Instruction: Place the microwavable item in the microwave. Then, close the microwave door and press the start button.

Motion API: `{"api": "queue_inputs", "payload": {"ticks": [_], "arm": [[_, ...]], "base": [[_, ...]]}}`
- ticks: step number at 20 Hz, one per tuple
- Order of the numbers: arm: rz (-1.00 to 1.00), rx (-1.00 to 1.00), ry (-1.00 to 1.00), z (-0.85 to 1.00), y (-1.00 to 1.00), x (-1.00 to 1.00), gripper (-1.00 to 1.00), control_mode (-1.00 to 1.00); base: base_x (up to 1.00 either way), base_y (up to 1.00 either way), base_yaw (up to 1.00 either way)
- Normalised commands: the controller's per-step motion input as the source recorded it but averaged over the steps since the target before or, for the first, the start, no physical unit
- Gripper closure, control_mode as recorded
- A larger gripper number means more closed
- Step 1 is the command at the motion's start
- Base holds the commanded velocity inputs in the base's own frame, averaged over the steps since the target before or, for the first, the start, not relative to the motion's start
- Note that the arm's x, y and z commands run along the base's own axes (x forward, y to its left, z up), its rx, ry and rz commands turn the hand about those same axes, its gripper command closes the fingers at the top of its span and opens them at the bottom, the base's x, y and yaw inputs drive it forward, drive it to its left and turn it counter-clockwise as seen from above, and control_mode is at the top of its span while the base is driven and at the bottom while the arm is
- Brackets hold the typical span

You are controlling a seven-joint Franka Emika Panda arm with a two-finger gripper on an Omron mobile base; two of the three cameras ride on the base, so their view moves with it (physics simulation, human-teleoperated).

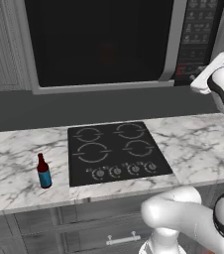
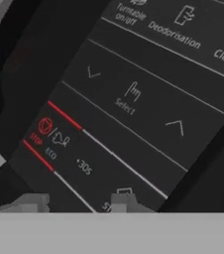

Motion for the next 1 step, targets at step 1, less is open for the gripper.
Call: {"api": "queue_inputs", "payload": {"ticks": [1], "arm": [[0.0, 0.0, 0.0, -0.23, 0.0, 0.14, -1.0, -1.0]], "base": [[0.0, 0.0, 0.0]]}}
